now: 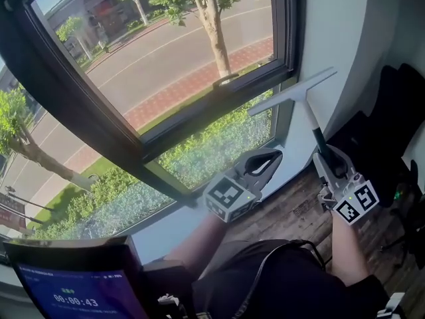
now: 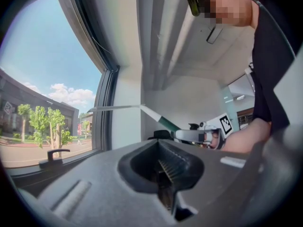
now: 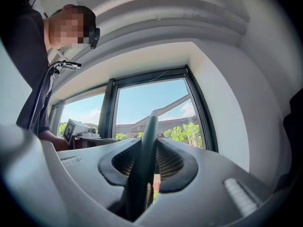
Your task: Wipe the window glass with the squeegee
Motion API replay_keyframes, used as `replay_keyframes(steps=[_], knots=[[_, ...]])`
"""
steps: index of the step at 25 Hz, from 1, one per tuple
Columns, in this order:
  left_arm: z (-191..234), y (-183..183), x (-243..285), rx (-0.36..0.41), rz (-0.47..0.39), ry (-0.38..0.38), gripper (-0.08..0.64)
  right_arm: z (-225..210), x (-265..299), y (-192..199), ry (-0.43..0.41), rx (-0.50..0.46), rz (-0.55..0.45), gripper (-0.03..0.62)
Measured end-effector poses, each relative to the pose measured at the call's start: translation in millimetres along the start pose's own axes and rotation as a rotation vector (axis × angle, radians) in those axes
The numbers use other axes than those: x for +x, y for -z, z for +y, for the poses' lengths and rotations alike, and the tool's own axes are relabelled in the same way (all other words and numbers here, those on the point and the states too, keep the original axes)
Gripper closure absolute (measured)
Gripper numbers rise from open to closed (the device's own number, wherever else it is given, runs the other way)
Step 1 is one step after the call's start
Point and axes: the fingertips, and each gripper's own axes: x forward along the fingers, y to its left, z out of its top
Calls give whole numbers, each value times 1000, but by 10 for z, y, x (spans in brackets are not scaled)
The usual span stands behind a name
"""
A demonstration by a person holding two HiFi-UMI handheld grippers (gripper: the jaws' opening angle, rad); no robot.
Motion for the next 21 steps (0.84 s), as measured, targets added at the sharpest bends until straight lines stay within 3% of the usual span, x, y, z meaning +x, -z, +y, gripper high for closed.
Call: replay_keyframes(steps=[21], knots=[[-49,-6,22,15,8,-9,557,-42,-91,19,3,23,-15,491]])
